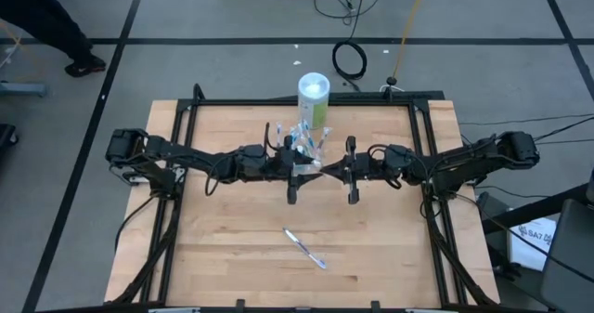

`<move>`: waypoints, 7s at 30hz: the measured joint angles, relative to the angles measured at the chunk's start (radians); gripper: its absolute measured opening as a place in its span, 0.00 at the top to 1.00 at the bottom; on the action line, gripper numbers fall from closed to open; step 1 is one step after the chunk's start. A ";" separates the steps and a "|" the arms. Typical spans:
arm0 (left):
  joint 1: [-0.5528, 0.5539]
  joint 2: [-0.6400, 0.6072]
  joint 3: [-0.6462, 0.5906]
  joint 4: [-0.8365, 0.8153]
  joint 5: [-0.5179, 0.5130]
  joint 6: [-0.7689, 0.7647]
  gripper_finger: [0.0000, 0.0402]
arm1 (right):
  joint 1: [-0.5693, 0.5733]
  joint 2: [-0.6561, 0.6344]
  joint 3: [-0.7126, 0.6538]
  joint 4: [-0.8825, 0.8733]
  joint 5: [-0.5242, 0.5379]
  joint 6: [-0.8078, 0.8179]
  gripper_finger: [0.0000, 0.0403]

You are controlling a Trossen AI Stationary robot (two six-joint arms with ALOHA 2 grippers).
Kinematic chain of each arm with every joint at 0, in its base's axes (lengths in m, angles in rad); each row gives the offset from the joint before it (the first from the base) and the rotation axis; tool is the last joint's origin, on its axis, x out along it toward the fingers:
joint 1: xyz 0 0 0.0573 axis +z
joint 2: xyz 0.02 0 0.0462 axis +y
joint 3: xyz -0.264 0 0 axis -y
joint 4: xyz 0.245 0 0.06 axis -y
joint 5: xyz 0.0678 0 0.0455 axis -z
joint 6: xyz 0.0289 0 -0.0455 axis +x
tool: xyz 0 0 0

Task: Pick & Place toothbrushing station
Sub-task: Put the orange toothbrush into the transparent organizer, then put the violet toothbrush into the transparent organizer

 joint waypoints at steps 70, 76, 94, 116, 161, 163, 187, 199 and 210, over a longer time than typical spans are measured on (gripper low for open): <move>0.017 -0.148 0.000 -0.708 -0.580 -0.366 0.98 | 0.001 0.000 0.000 -0.111 0.185 -0.007 0.67; 0.036 -0.099 0.000 -0.718 -0.558 -0.452 0.94 | 0.001 0.000 0.000 -0.113 0.185 -0.006 0.67; 0.099 -0.037 0.001 -0.796 -0.427 -0.586 0.91 | 0.001 0.000 0.000 -0.118 0.185 -0.006 0.67; 0.108 -0.036 0.000 -0.857 -0.414 -0.554 0.78 | 0.001 0.000 0.000 -0.118 0.185 -0.006 0.67; -0.092 -0.091 0.000 -0.769 0.097 -0.318 0.49 | 0.000 0.000 0.000 -0.121 0.185 -0.006 0.67; -0.135 -0.084 0.000 -0.701 0.097 -0.217 0.49 | 0.000 0.000 0.000 -0.121 0.185 -0.006 0.67; -0.276 0.347 0.000 -0.269 0.242 0.021 0.49 | 0.001 0.000 0.000 -0.136 0.184 0.002 0.67; -0.274 0.401 0.001 -0.287 0.243 0.069 0.66 | 0.001 0.000 0.000 -0.156 0.184 0.002 0.67; -0.225 0.379 0.000 -0.314 0.231 0.072 0.97 | 0.001 0.000 0.000 -0.156 0.184 0.002 0.67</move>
